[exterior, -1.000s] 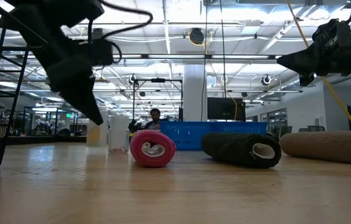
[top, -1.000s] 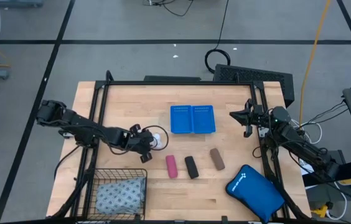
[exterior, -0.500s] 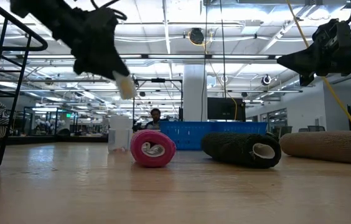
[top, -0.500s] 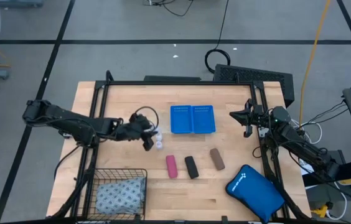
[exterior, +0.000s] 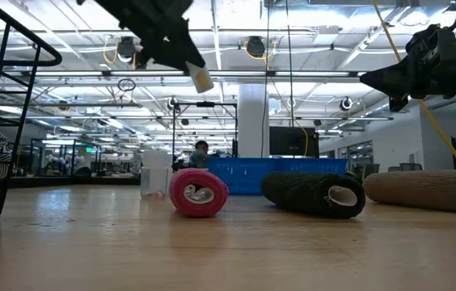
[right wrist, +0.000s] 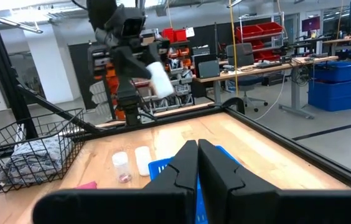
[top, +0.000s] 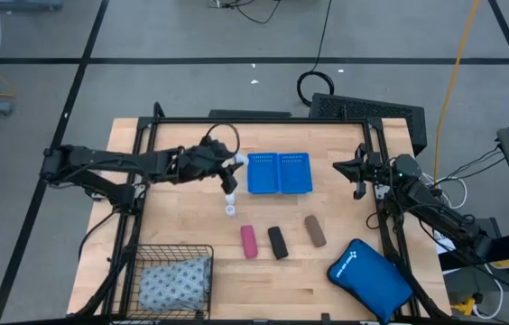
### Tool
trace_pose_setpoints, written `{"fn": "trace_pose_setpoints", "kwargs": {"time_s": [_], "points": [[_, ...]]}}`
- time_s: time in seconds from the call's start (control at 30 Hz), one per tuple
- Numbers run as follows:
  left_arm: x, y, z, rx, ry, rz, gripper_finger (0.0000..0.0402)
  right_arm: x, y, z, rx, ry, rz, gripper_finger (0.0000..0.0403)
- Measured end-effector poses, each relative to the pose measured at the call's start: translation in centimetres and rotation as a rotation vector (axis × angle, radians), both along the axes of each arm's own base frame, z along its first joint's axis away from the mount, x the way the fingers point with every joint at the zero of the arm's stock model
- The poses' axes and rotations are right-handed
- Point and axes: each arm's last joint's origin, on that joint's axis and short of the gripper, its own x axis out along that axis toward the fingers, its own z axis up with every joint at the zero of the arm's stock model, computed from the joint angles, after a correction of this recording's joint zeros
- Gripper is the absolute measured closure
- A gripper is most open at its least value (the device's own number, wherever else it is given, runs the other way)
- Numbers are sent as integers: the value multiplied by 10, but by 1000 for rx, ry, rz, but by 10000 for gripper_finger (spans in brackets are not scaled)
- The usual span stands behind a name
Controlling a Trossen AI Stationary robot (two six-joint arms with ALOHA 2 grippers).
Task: Pick & place medical supplies in basket/bin
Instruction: Put the bottom transparent pill bottle into the left blue bin
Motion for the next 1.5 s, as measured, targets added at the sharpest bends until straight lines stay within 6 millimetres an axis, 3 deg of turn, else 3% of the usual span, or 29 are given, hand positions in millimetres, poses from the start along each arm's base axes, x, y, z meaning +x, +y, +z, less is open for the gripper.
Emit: {"fn": "trace_pose_setpoints", "kwargs": {"time_s": [0.13,0.37,0.5,0.73,0.97,1.23,1.5], "points": [[18,14,-2,-9,22,-3,258,0,0,0,0,0,0,399],[46,38,-27,-45,105,34,251,0,0,0,0,0,0,399],[56,50,-49,-71,147,75,243,0,0,0,1,1,0,399],[62,66,-74,-143,169,163,262,0,0,0,0,0,0,399],[69,66,-83,-177,151,148,242,0,0,0,0,1,0,399],[75,63,-99,-188,185,136,262,0,0,0,4,5,0,399],[78,64,-113,-197,222,138,237,0,0,-1,5,6,0,399]]}}
